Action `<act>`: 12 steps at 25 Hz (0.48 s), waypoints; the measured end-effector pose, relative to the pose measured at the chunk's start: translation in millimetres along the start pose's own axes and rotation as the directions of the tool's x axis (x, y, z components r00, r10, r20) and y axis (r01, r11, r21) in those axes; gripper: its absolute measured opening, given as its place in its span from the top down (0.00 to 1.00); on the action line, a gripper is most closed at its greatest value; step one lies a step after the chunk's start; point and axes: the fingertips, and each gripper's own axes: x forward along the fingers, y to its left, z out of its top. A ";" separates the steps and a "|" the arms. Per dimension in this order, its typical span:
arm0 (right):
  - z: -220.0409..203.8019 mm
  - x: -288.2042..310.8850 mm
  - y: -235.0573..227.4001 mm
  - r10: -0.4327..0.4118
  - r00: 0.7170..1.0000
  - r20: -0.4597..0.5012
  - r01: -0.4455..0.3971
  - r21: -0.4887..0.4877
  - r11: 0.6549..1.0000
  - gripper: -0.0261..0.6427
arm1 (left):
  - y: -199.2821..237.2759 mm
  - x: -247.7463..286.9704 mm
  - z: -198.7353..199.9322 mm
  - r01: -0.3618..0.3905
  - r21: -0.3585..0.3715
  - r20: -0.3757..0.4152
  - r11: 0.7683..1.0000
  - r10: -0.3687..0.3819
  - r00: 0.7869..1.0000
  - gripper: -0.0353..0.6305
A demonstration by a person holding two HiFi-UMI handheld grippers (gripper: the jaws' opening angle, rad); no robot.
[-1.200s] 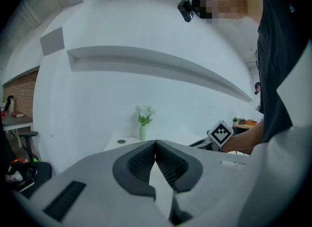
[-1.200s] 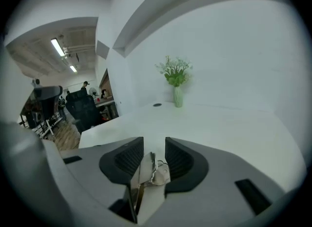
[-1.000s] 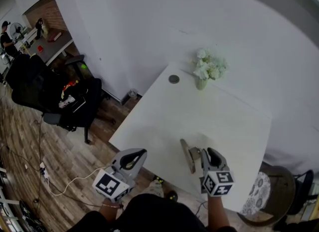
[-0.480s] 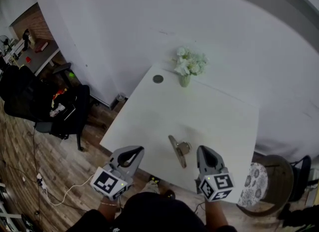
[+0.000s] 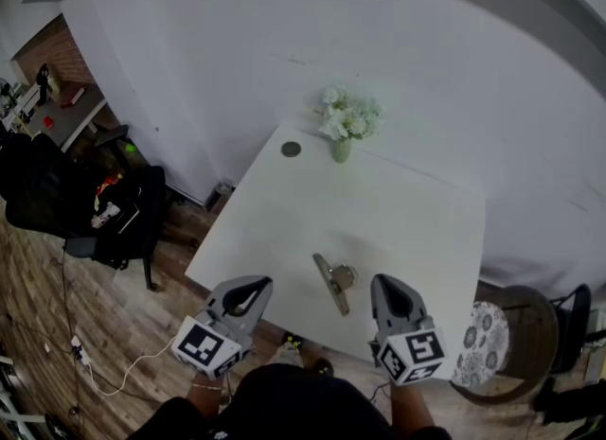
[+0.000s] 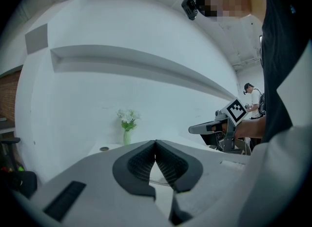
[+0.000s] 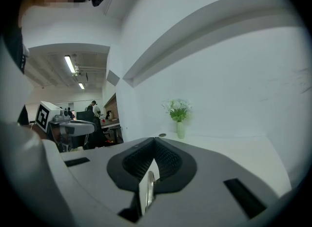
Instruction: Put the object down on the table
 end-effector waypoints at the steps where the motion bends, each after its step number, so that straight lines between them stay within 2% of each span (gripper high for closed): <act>1: 0.5 -0.3 0.3 0.003 1.000 0.000 -0.003 -0.005 1.000 0.97 | -0.6 0.4 -1.2 0.000 -0.002 -0.005 1.000 0.000 1.000 0.95; 12: -1.8 -0.5 0.6 0.018 1.000 -0.009 -0.018 0.002 1.000 0.97 | -2.7 0.2 -1.5 -0.011 -0.003 -0.009 1.000 0.011 1.000 0.95</act>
